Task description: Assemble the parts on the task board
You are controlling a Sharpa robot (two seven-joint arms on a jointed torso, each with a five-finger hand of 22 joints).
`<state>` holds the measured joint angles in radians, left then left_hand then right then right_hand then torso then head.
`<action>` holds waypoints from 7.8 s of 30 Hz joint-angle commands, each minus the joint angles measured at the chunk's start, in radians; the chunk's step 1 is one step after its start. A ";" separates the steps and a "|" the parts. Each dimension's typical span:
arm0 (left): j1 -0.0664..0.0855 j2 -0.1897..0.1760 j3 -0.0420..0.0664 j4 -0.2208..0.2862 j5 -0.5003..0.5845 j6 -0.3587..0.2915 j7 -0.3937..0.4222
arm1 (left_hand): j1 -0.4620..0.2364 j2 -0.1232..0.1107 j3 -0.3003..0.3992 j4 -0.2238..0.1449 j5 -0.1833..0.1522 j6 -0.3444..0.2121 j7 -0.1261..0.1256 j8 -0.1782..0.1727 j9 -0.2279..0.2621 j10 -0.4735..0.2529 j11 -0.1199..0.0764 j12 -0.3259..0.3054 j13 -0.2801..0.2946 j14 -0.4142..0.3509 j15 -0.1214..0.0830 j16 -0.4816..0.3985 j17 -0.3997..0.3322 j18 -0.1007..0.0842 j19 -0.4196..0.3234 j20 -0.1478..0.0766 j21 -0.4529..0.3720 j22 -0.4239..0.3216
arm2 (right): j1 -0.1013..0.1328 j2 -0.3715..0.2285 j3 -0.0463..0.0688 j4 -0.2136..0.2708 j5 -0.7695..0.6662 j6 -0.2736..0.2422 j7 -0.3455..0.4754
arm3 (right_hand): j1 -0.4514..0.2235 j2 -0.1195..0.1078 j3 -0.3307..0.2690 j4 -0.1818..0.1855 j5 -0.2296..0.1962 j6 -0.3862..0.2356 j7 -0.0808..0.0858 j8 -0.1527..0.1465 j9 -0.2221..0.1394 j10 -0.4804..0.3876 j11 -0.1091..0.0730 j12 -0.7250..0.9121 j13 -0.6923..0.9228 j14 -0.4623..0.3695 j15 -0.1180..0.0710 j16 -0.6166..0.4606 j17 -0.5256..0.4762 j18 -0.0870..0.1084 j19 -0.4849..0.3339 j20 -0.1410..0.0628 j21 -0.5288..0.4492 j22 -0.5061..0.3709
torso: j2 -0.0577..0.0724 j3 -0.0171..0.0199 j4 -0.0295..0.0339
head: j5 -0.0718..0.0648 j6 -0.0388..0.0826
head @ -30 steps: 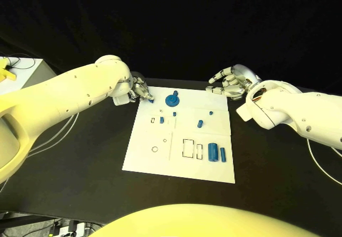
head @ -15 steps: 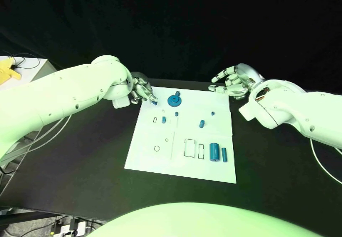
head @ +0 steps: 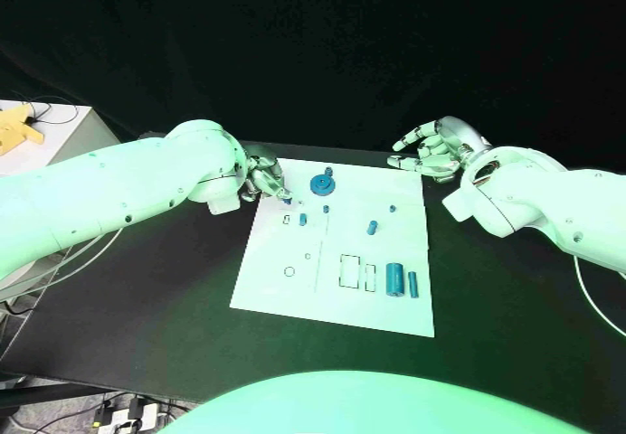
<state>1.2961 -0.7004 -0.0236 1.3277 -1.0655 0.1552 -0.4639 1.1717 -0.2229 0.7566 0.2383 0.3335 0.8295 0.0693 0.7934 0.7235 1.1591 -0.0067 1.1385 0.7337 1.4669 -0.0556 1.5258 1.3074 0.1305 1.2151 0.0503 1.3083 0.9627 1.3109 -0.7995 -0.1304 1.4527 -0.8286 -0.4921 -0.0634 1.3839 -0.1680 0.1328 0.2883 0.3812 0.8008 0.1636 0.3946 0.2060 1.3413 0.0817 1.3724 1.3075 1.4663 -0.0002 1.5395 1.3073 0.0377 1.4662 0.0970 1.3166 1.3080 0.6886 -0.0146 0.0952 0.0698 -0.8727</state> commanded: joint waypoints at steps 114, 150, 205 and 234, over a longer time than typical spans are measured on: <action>0.003 0.067 -0.011 -0.066 -0.075 0.247 -0.023 | -0.015 -0.009 0.230 -0.213 0.004 0.022 -0.004 0.007 -0.003 0.016 -0.004 0.000 -0.004 0.075 -0.013 0.007 0.170 -0.008 0.012 -0.006 0.013 0.010 | -0.008 0.001 0.000 -0.008 -0.008 0.019 0.014 | -0.015 0.000 0.006 0.000 0.002 -0.005 0.002 -0.002 -0.002 -0.005 0.000 -0.001 0.025 0.086 0.003 -0.007 0.195 0.019 0.020 0.005 -0.011 0.111 | 0.003 0.0017 -0.0020 | 0.008 0.000; -0.001 0.084 -0.019 -0.086 -0.108 0.248 -0.015 | -0.015 -0.010 0.233 -0.216 0.004 0.023 -0.003 0.007 -0.003 0.017 -0.003 0.001 -0.003 0.075 -0.013 0.007 0.170 -0.008 0.012 -0.006 0.013 0.010 | -0.010 0.002 0.000 -0.008 -0.009 0.019 0.015 | -0.015 0.000 0.006 0.000 0.002 -0.005 0.002 -0.002 -0.002 -0.005 0.000 -0.001 0.025 0.086 0.003 -0.007 0.195 0.019 0.020 0.005 -0.011 0.111 | 0.003 0.0015 -0.0030 | 0.010 0.000; -0.020 0.100 -0.030 -0.096 -0.102 0.201 -0.031 | -0.041 -0.009 0.222 -0.206 0.001 0.024 -0.003 0.005 -0.003 0.024 -0.002 -0.003 -0.008 0.076 -0.011 0.008 0.172 -0.008 0.009 -0.005 0.012 0.009 | -0.014 0.001 0.000 -0.008 -0.009 0.022 0.018 | -0.017 0.000 0.009 -0.001 0.002 -0.005 0.002 -0.002 -0.003 -0.006 0.000 -0.001 0.024 0.085 0.003 -0.008 0.194 0.020 0.020 0.005 -0.014 0.109 | 0.003 0.0028 -0.0028 | 0.002 0.000; -0.025 0.059 -0.026 -0.066 -0.108 0.119 -0.033 | -0.132 -0.040 -0.241 0.036 -0.011 0.034 -0.009 -0.031 -0.030 -0.009 -0.002 -0.024 -0.045 0.065 -0.009 -0.006 0.146 -0.004 -0.001 -0.003 -0.032 -0.036 | -0.015 -0.004 0.000 -0.006 -0.008 0.014 0.022 | -0.020 -0.001 0.009 0.000 0.002 -0.006 0.002 -0.002 -0.004 -0.008 0.000 -0.003 0.021 0.085 0.003 -0.010 0.190 0.020 0.019 0.005 -0.018 0.108 | 0.003 0.0017 -0.0029 | -0.002 0.000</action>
<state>1.2717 -0.6405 -0.0502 1.2578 -1.1690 0.3014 -0.4948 1.0366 -0.2553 0.5223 0.2704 0.3293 0.8661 0.0539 0.7665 0.6946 1.1532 -0.0136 1.1201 0.6891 1.4669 -0.0697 1.5249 1.3074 0.1306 1.2184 0.0467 1.2799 0.9271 1.2968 -0.8029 -0.1304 1.4452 -0.8301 -0.4846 -0.0554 1.3753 -0.1672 0.1382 0.2882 0.3812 0.8008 0.1637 0.3946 0.2036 1.3413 0.0817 1.3725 1.3081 1.4663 -0.0002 1.5356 1.3074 0.0377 1.4662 0.0970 1.3024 1.3078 0.6917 -0.0131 0.0925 0.0681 -0.8727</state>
